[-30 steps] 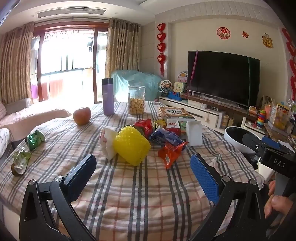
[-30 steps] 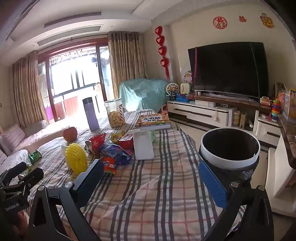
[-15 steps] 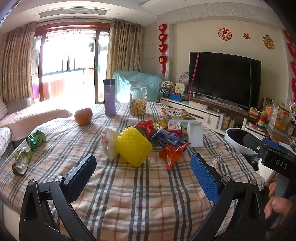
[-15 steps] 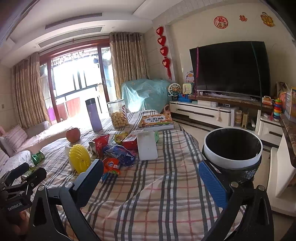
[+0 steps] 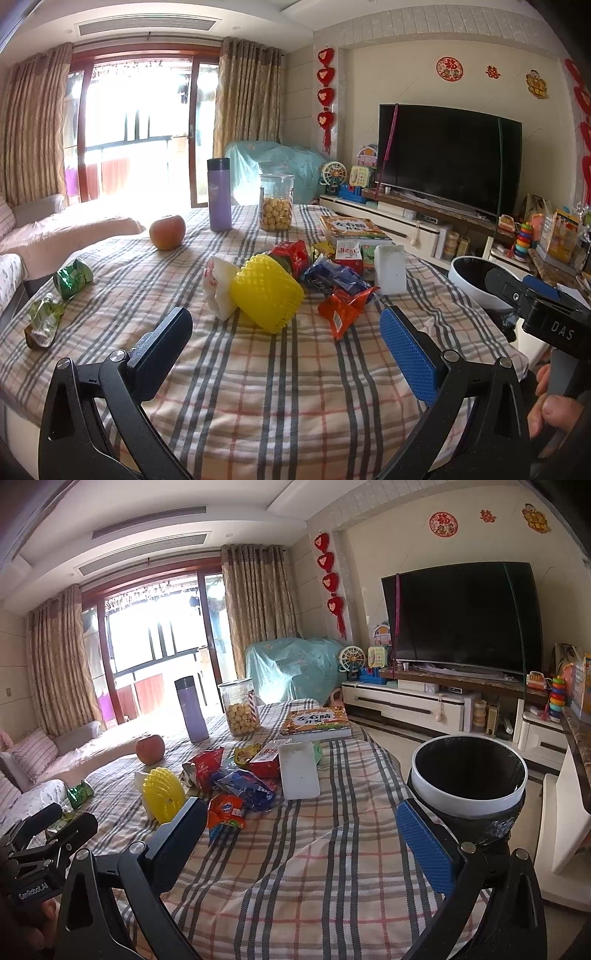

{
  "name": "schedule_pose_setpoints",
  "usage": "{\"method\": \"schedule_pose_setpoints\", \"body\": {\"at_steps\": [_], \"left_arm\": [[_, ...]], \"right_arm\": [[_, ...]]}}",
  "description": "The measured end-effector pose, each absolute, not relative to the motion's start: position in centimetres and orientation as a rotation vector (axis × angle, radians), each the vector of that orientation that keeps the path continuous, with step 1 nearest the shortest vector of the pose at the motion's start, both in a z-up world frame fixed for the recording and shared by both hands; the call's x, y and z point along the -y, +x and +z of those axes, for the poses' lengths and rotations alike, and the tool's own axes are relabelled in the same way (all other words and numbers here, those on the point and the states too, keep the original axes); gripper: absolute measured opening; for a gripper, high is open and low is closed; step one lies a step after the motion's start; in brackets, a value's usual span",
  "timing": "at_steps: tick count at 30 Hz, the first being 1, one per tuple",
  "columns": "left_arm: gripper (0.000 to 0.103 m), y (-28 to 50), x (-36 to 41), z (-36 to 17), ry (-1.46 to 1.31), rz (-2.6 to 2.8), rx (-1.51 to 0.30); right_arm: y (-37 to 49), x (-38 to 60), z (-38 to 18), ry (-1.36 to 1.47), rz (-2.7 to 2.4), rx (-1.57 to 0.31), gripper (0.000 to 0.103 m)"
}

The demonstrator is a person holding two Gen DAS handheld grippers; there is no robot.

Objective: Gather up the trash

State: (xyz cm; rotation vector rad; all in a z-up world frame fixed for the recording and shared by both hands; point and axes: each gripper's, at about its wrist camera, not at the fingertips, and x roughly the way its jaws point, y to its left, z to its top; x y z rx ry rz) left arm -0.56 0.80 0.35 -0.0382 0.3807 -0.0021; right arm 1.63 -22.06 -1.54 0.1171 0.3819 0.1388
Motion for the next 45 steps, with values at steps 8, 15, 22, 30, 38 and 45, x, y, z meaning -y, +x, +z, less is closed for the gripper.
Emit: {"method": "schedule_pose_setpoints", "body": {"at_steps": [8,15,22,30,38,45], "left_arm": [[0.103,-0.6,-0.8,0.4,-0.036,-0.003,-0.382],[0.103,-0.6,-0.8,0.4,-0.041,-0.003,-0.381],[0.103,-0.6,-0.9,0.4,-0.042,-0.004,-0.38],[0.103,-0.6,-0.9,0.4,-0.043,-0.004,-0.381],[0.103,-0.7,-1.4,0.0,-0.048,0.002,-0.387],[0.103,0.0,-2.6,-0.7,-0.068,0.019,-0.414]], "right_arm": [[1.6,21.9,-1.6,0.118,0.142,-0.385,0.103],[1.6,21.9,-1.6,0.119,0.142,-0.386,0.103],[1.7,21.7,-1.7,0.12,0.145,-0.39,0.103],[1.7,21.5,-1.9,0.122,0.149,-0.394,0.103],[1.8,21.3,-2.1,0.126,0.165,-0.406,0.103],[2.2,21.0,-2.4,0.148,0.205,-0.439,0.103]]}}
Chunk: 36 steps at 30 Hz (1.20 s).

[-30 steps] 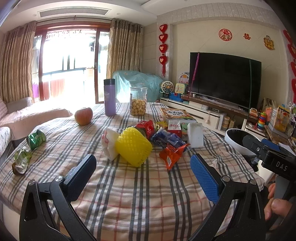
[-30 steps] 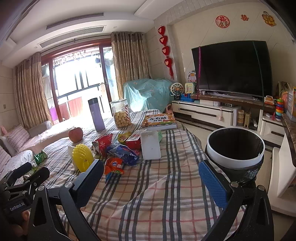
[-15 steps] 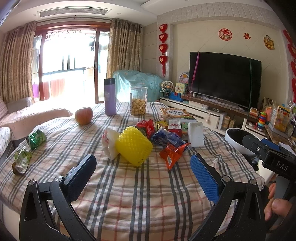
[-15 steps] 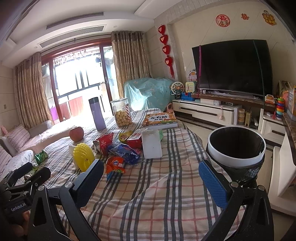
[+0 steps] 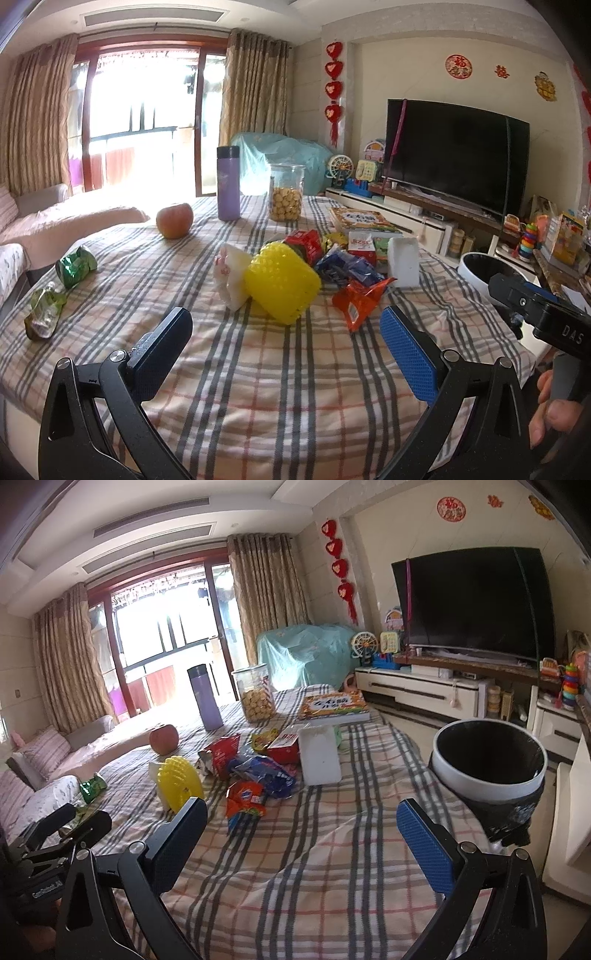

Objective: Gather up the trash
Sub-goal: 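Grasp the yellow foam net with the left gripper while the right gripper grasps the orange snack bag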

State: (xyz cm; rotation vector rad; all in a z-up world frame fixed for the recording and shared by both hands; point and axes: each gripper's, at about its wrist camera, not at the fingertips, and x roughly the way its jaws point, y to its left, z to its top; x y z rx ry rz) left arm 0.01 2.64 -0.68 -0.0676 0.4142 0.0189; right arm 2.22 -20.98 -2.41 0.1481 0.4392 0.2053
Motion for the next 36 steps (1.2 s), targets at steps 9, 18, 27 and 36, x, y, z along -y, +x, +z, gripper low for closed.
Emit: {"method": "schedule_pose_setpoints", "body": {"at_steps": [9,18,27,36], "left_arm": [[0.103,2.2,-4.4,-2.3,-0.076,0.042,-0.483],[0.102,6.0,-5.6,-3.9,-0.08,0.034,-0.571],[0.093,9.7,-5.4,-5.2,-0.071,0.001,-0.647],[0.08,12.6,-4.5,-5.9,-0.056,-0.006,-0.688]], "right_arm": [[4.1,19.6,-3.3,0.178,0.284,-0.505,0.103],[7.7,17.9,-5.2,0.202,0.35,-0.607,0.103],[11.3,16.5,-6.9,0.201,0.378,-0.685,0.092],[14.1,15.7,-7.9,0.217,0.413,-0.756,0.074]]}}
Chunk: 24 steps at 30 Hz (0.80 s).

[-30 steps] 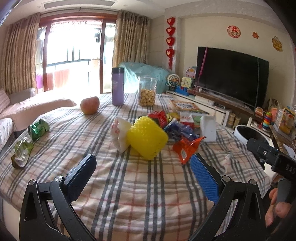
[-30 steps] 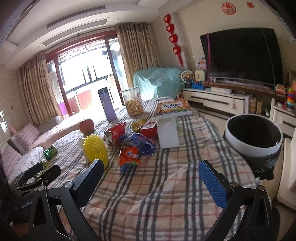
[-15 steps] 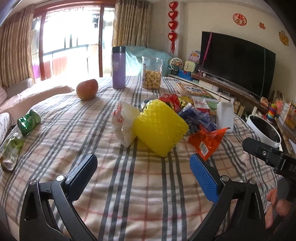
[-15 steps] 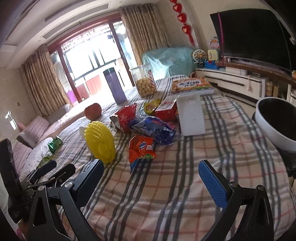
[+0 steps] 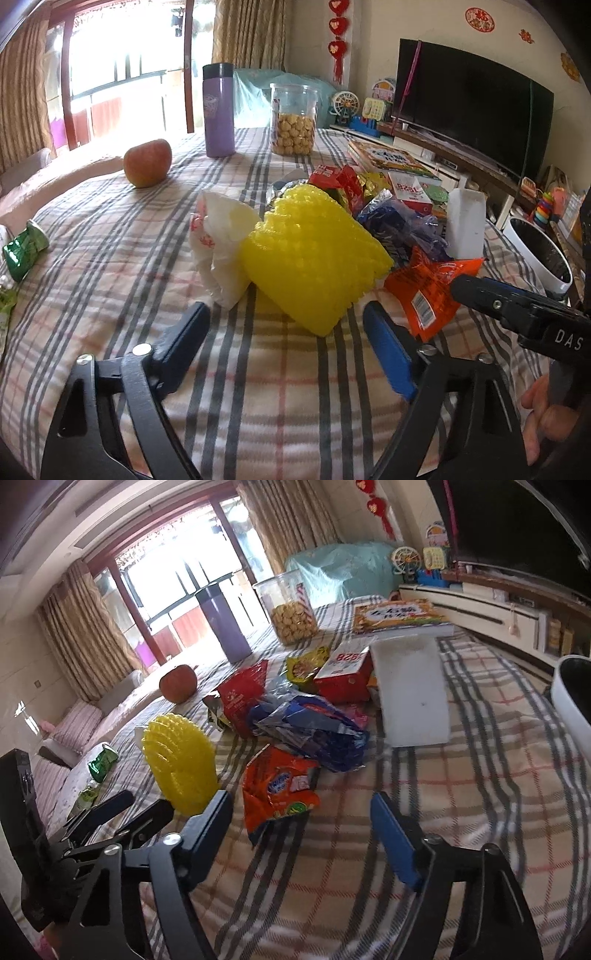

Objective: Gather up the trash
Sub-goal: 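Grasp the yellow foam net with the left gripper while the right gripper grasps the orange snack bag, then carry the yellow net and orange bag in both grippers over the trash bin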

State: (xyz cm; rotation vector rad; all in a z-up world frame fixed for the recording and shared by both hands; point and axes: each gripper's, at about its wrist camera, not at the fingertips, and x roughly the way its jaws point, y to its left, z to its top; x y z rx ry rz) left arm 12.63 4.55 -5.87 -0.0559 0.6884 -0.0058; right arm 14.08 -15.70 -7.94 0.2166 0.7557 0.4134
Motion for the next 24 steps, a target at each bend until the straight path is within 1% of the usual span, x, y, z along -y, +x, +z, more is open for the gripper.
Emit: {"method": "schedule_pose_setpoints", "body": {"at_steps": [1,2,3,4,5,6,7,8,9,11,15,24], "left_arm": [[0.077,12.9,-4.5,-6.0,-0.054,-0.009,-0.694],[0.068,13.0,-4.4,-6.1,-0.051,-0.012,-0.702],[0.056,13.2,-4.3,-6.3,-0.047,-0.018,-0.711],[0.05,13.5,-4.1,-6.5,-0.041,-0.025,-0.723],[0.037,13.7,-4.0,-6.7,-0.036,-0.036,-0.733],[0.026,13.8,-3.8,-6.8,-0.03,-0.044,-0.738],[0.024,13.8,-3.7,-6.9,-0.024,-0.049,-0.738],[0.022,13.7,-3.5,-6.8,-0.017,-0.051,-0.732],[0.019,13.4,-3.3,-6.7,-0.009,-0.052,-0.721],[0.018,13.2,-3.2,-6.5,-0.012,-0.06,-0.713],[0.016,12.4,-2.3,-5.9,-0.036,-0.099,-0.703],[0.015,11.0,2.6,-4.6,0.001,-0.212,-0.684]], "right_arm": [[14.3,15.4,-8.0,0.216,0.423,-0.76,0.07],[14.5,15.2,-8.0,0.214,0.432,-0.763,0.065],[14.8,15.0,-8.2,0.213,0.439,-0.769,0.061],[15.1,14.8,-8.3,0.213,0.446,-0.776,0.052],[15.3,14.8,-8.5,0.217,0.456,-0.783,0.045],[15.4,14.8,-8.7,0.225,0.467,-0.787,0.042],[15.3,14.9,-8.7,0.228,0.472,-0.786,0.033],[15.2,15.1,-8.7,0.231,0.48,-0.781,0.027],[15.0,15.2,-8.6,0.229,0.484,-0.775,0.027],[14.8,15.3,-8.3,0.226,0.488,-0.765,0.024],[13.8,16.7,-8.0,0.251,0.494,-0.753,0.023],[11.7,21.3,-7.3,0.298,0.432,-0.721,0.023]]}}
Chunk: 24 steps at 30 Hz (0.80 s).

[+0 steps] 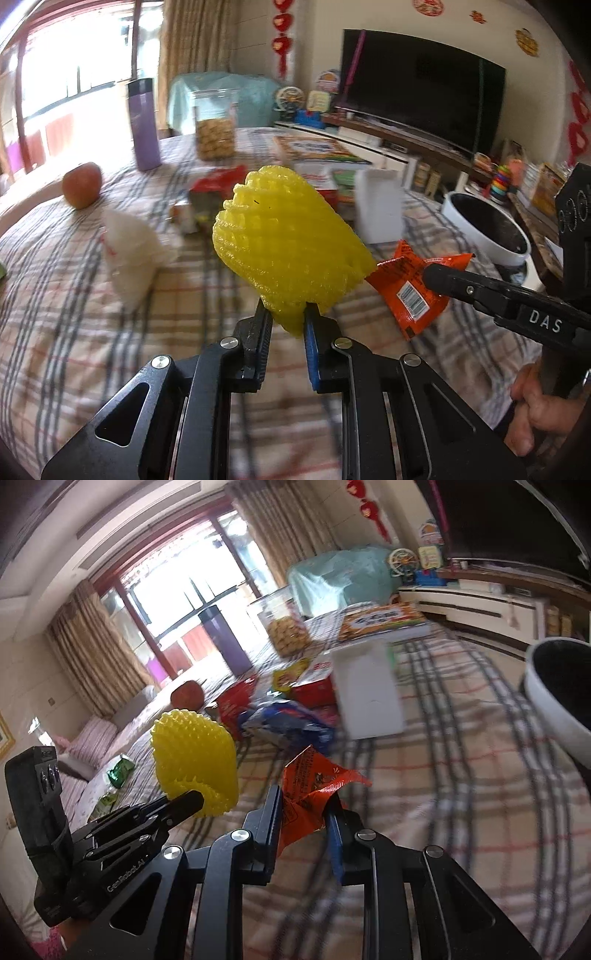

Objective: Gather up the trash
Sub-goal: 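Carry the yellow net and orange bag in both grippers over the trash bin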

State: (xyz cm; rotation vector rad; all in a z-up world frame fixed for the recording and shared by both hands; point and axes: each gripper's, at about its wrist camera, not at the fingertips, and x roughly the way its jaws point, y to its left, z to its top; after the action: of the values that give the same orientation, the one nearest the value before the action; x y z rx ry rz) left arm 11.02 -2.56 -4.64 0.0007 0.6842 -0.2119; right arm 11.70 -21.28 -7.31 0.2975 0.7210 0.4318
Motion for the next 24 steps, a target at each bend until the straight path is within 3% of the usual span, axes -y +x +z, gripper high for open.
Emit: {"method": "schedule_pose_setpoints", "body": {"at_steps": [24], "left_arm": [[0.015,12.8,15.0,-3.9,0.088,-0.454,-0.718]], "right_arm": [[9.8,34.6,-5.5,0.395,0.188,-0.64,0.023]]}}
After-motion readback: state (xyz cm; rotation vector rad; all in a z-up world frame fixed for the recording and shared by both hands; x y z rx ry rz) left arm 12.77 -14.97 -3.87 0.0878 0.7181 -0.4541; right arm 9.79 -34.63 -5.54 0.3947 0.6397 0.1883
